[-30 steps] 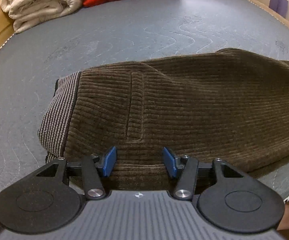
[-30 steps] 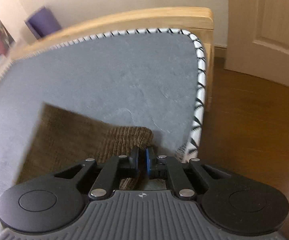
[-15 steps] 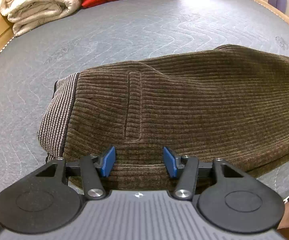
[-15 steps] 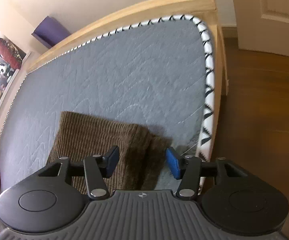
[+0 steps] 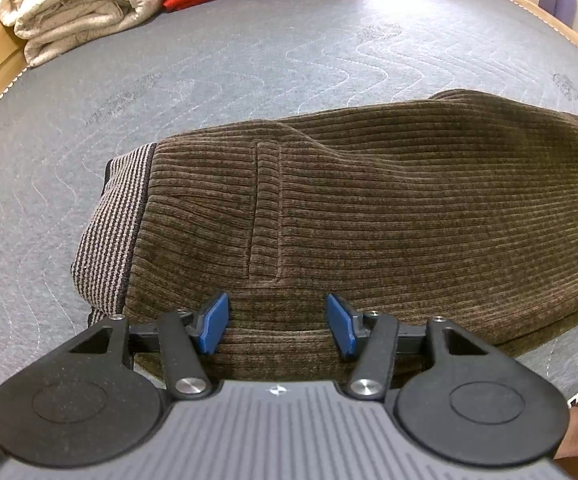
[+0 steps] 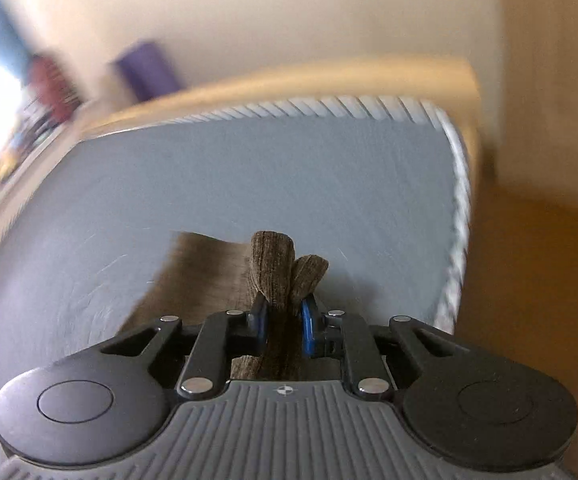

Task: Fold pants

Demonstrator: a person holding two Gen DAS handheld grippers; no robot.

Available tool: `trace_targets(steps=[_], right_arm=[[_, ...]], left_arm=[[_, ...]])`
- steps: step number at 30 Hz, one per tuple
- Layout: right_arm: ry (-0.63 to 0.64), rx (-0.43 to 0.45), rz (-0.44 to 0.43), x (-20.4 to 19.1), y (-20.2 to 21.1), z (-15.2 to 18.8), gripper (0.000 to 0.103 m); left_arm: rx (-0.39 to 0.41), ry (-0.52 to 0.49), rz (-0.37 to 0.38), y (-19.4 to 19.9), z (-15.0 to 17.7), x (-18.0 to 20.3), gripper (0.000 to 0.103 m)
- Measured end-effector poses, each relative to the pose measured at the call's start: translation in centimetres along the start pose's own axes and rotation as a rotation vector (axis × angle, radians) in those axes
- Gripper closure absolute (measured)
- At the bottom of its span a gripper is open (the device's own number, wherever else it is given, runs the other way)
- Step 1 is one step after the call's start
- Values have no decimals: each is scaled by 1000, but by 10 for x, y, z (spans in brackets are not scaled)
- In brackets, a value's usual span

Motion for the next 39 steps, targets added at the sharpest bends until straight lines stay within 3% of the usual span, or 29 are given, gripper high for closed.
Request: trace_targets(steps=[2, 4, 6, 8, 9, 11, 13, 14, 15, 16, 18, 22, 24, 26, 28, 29, 30, 32, 33, 39], right_arm=[[162, 115, -78, -57, 38, -13, 86], [352, 231, -225, -130, 92, -9, 86], [551, 331, -407, -201, 156, 20, 86], [755, 377, -630, -263, 224, 81, 86], [842, 368, -718, -283, 249, 114, 86], [1062, 259, -899, -311, 290, 207, 85], [1243, 126, -992, -313, 308, 292, 83], [1325, 9, -1015, -307, 313, 332, 78], [1372, -77, -1022, -300, 318, 358, 78], [1383, -102, -1040, -295, 329, 373, 78], [1353, -68, -1101, -289, 356, 376, 70], [1216, -70, -1107, -294, 370, 347, 62], [1060, -101, -1038, -302, 347, 317, 59], [846, -153, -907, -296, 312, 289, 52], [684, -192, -808, -286, 282, 276, 51], [671, -194, -786, -280, 271, 278, 51], [714, -207, -756, -273, 260, 288, 51], [857, -319, -672, -256, 239, 322, 52], [845, -294, -688, -254, 241, 322, 52], [780, -255, -745, -242, 257, 296, 59]], left_arm=[[1, 1, 7, 1, 0, -1, 42], [0, 6, 17, 2, 1, -3, 42], [-2, 15, 28, 3, 1, -5, 42], [-4, 22, 38, 4, 2, -7, 42], [-5, 24, 42, 5, 3, -8, 42], [-9, 26, 50, 5, 3, -9, 41], [-15, 32, 57, 6, 5, -10, 41], [-18, 34, 59, 7, 5, -10, 41], [-19, 36, 61, 9, 6, -10, 40], [-19, 38, 65, 11, 7, -9, 40], [-19, 42, 77, 14, 9, -10, 38], [-13, 67, 101, 17, 9, -16, 38], [7, 113, 105, 20, 5, -21, 38], [38, 138, 112, 26, -1, -24, 38], [71, 151, 122, 32, -6, -23, 42], [83, 158, 132, 35, -8, -22, 47], [94, 161, 145, 36, -10, -20, 60], [123, 156, 160, 40, -16, -15, 73], [143, 153, 168, 43, -19, -13, 79], [229, 160, 275, 56, -40, 13, 80]])
Point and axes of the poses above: each gripper's, at about its wrist camera, not at the fingertips, and y roughly against the way its jaws point, x to its right, z to its underside, the point moved 10 cm from there along -y, roughly the way its jaws point, and after that the axes turned 9 degrees about x, right-handed, at the moved point
